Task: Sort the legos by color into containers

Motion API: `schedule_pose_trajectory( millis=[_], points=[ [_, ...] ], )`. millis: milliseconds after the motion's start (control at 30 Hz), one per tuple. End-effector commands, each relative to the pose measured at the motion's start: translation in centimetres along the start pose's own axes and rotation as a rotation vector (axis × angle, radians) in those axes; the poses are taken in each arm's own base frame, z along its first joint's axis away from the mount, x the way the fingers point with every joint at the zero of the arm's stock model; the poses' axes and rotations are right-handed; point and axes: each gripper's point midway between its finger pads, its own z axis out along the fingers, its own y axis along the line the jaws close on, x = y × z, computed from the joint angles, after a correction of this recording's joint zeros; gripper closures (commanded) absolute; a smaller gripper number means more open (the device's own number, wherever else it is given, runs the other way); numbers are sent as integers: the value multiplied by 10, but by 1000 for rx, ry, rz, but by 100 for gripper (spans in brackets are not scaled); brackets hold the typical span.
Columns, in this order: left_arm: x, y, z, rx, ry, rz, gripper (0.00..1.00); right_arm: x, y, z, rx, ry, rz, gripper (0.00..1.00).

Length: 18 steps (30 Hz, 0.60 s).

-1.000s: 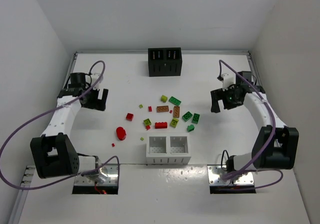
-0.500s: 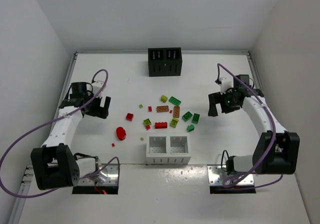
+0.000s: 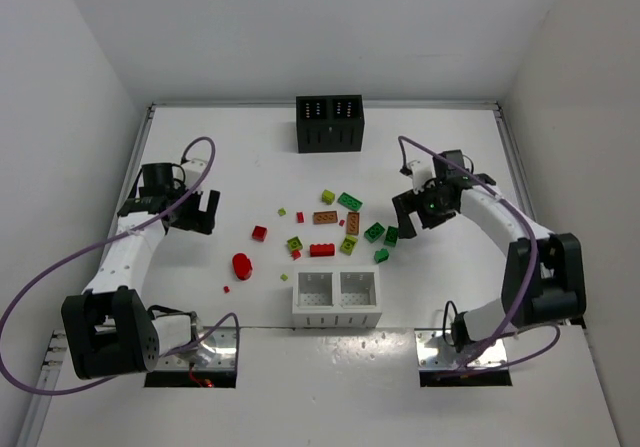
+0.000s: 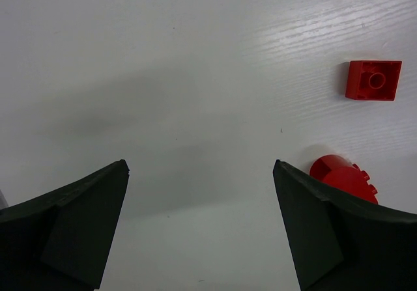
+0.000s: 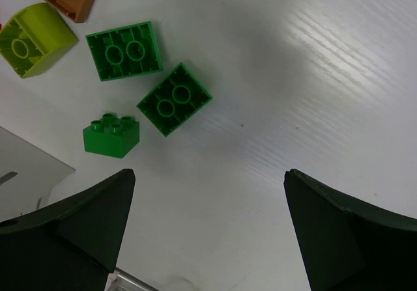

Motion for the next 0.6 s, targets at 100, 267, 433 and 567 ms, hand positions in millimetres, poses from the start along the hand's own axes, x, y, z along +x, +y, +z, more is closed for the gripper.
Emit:
schedule_pose_trajectory(
  millis=[100,267,433,567],
  points=[
    [-8,8,-5,-52,-24,-13,0,-28,-1,14,22,-20,78,3],
    [-7,16,-5,-90,-10,-14,0,-24,14,23,2,1,166,3],
    [-3,16,-4,-97,1,-24,0,-14,21,33,20,53,179,2],
    [-3,15,-4,-96,1,-33,0,-13,15,44,79,73,178,3]
  ],
)
